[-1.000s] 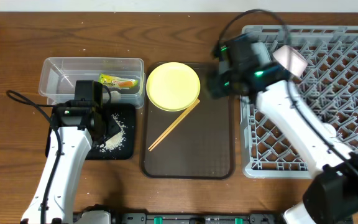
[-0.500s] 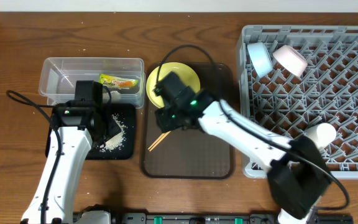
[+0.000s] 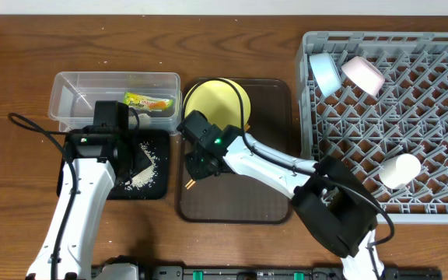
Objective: Sort waste into correct bins and load items into the dishwasher rack
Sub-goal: 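Reach the right gripper to the chopsticks beside the yellow plate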
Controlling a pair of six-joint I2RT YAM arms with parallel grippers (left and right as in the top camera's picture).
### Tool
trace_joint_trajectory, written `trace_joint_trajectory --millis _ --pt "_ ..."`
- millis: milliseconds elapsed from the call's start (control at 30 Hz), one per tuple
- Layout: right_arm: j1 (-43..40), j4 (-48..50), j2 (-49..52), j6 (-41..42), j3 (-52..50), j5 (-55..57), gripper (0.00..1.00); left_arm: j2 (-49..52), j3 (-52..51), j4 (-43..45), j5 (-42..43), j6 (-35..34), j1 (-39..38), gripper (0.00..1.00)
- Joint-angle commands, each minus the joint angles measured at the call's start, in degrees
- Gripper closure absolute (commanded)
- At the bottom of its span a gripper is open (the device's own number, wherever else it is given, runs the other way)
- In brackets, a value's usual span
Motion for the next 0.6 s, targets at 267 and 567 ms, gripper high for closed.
trace_joint_trajectory --millis 267,567 --pt "0.63 -5.99 1.42 1.01 0.17 0.24 0.60 -0.42 -0.07 -0.35 -1.11 -0.48 0.31 0.40" --pt "-0.46 -7.63 -0.15 0.35 0.35 0.76 0.59 -0.42 -0.07 -0.35 -1.11 -0.48 0.31 0.40"
